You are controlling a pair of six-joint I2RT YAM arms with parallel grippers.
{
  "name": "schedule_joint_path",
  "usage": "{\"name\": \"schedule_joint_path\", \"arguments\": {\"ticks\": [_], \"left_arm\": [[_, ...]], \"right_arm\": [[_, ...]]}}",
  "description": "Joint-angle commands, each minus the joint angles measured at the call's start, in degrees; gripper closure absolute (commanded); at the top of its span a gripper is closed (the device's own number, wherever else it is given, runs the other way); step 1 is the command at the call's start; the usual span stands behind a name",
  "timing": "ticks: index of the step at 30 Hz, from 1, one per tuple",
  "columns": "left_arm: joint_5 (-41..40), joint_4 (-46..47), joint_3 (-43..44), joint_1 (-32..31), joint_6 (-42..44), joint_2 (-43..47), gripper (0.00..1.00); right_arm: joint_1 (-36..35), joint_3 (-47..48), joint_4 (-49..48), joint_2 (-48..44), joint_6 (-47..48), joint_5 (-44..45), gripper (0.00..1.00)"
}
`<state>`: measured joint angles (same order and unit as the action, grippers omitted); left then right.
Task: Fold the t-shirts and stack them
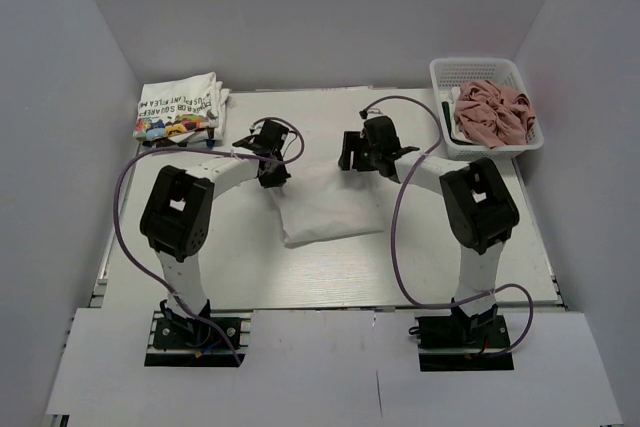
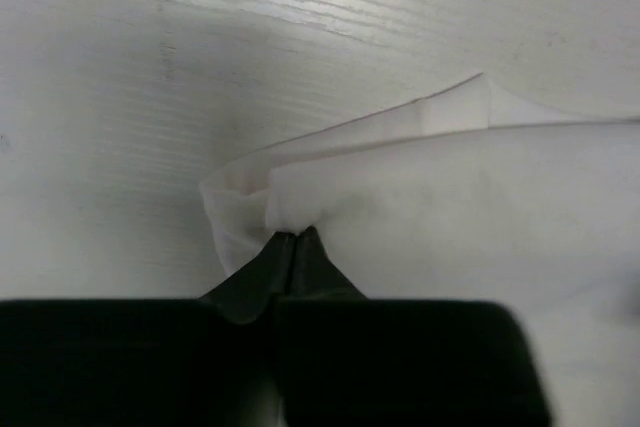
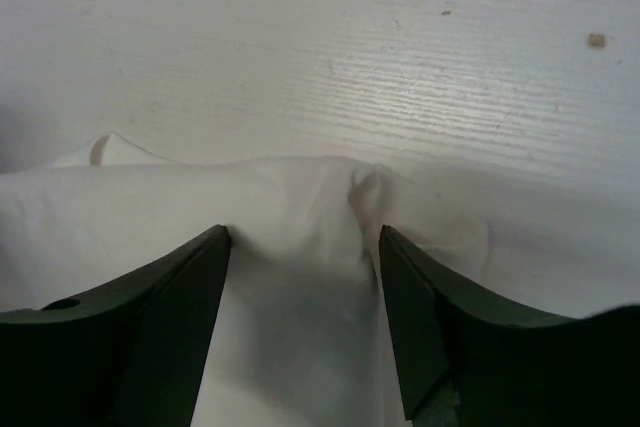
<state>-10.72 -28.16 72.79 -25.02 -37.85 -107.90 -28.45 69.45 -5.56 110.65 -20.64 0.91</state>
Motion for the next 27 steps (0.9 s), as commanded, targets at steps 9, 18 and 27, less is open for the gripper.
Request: {"name": "schedule_joint_path", "arguments": {"ticks": [9,18,27], "left_arm": [[5.79,4.77,2.44,0.93,4.26,3.65,1.0],[19.24,19.55,-9.86,-0.21,9.11,17.8,1.0],[15.66,17.62,-6.53,0.32,7.87,12.98,1.0]], "right_arm": [[0.67,1.49,-3.13,-2.43,1.39,-0.29,1.0],[0.58,-10.55,-4.37,-17.56,-1.41,0.57,1.0],[2.16,-12.25,-2.44,-17.16,-2.3,5.69,1.0]]}}
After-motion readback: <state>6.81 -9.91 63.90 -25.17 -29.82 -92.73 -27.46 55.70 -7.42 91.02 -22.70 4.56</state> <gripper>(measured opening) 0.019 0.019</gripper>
